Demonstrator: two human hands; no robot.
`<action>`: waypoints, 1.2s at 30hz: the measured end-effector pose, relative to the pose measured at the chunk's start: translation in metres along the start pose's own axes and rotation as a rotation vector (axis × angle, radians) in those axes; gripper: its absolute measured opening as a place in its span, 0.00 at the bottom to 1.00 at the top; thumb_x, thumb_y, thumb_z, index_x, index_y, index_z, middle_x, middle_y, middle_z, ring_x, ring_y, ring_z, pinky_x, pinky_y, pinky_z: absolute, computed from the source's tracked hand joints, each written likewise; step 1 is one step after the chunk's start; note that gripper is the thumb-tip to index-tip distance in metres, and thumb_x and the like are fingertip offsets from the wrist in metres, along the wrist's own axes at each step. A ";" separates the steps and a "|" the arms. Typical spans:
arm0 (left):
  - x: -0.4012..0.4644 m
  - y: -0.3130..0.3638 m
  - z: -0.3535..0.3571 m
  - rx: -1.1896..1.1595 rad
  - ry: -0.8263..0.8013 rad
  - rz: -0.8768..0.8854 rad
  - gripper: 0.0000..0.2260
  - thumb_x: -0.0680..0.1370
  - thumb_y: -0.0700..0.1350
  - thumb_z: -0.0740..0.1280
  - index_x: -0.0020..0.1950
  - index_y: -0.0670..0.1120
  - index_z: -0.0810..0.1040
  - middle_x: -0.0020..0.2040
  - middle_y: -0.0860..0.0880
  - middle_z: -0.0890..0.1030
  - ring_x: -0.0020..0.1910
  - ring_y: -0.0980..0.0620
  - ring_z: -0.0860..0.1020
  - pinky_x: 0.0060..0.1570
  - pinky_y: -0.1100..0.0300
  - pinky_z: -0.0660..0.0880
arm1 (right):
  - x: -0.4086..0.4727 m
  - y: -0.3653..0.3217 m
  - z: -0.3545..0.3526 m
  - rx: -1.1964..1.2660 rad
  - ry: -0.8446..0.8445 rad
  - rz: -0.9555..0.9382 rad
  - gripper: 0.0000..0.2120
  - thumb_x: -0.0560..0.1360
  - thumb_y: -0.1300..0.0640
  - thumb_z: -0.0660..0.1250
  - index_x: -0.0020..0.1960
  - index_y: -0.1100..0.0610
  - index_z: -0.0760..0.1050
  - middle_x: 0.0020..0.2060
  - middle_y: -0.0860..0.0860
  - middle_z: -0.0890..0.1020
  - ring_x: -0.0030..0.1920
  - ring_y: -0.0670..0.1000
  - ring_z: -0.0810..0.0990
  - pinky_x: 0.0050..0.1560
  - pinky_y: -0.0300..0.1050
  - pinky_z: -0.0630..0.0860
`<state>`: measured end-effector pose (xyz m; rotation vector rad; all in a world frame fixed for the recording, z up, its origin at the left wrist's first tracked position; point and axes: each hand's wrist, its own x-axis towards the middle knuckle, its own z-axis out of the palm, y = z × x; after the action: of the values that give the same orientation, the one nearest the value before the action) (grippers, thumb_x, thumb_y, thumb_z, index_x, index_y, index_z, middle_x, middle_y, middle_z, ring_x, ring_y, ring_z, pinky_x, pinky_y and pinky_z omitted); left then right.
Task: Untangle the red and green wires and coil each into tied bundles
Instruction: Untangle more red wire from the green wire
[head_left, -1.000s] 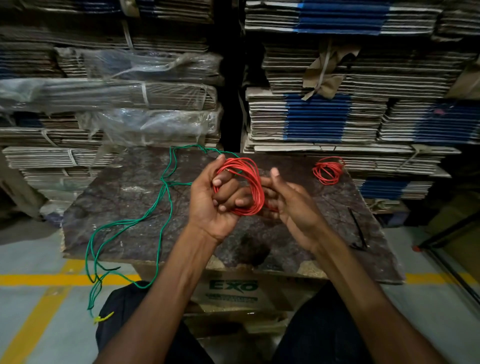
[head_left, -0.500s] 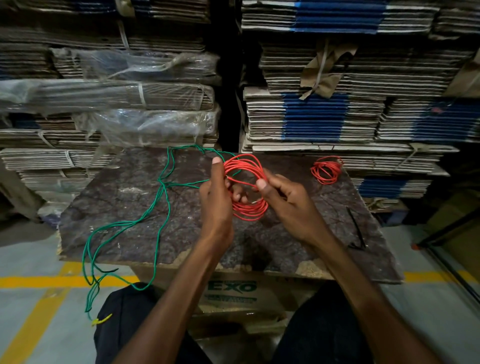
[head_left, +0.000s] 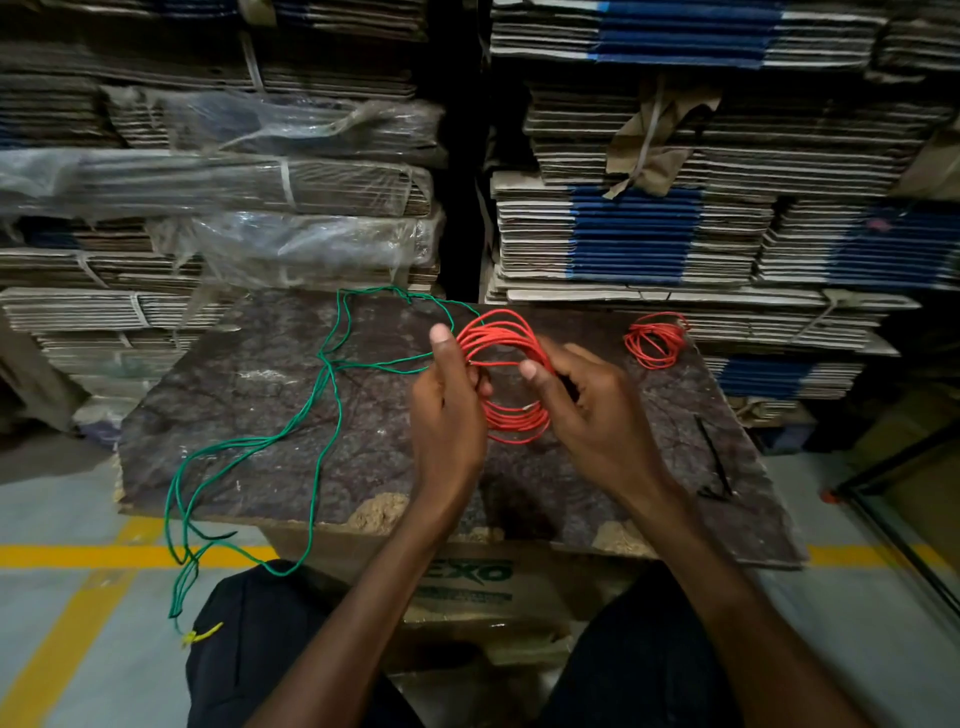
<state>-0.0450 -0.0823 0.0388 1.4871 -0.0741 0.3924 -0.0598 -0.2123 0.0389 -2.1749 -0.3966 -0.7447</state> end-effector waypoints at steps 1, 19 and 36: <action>-0.002 -0.002 -0.001 0.004 -0.012 -0.006 0.26 0.84 0.56 0.49 0.30 0.47 0.70 0.28 0.50 0.73 0.27 0.55 0.71 0.32 0.59 0.67 | -0.001 0.001 0.000 -0.056 0.013 0.001 0.11 0.81 0.56 0.62 0.61 0.53 0.79 0.36 0.37 0.72 0.39 0.37 0.73 0.40 0.36 0.65; 0.031 0.010 -0.031 0.737 -0.767 0.323 0.18 0.77 0.59 0.60 0.55 0.48 0.79 0.44 0.50 0.83 0.42 0.51 0.80 0.43 0.51 0.75 | -0.006 0.019 -0.015 -0.419 -0.155 -0.118 0.18 0.78 0.51 0.53 0.57 0.57 0.77 0.41 0.53 0.78 0.40 0.59 0.79 0.35 0.54 0.76; 0.022 -0.001 -0.018 0.884 -0.332 0.458 0.06 0.78 0.44 0.64 0.45 0.44 0.79 0.43 0.38 0.81 0.47 0.34 0.76 0.36 0.55 0.53 | -0.007 0.018 -0.018 -0.356 -0.149 0.011 0.21 0.76 0.45 0.63 0.64 0.53 0.77 0.59 0.51 0.82 0.70 0.52 0.70 0.71 0.67 0.34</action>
<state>-0.0278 -0.0602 0.0421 2.4116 -0.5722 0.5805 -0.0631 -0.2377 0.0328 -2.5756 -0.3468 -0.6897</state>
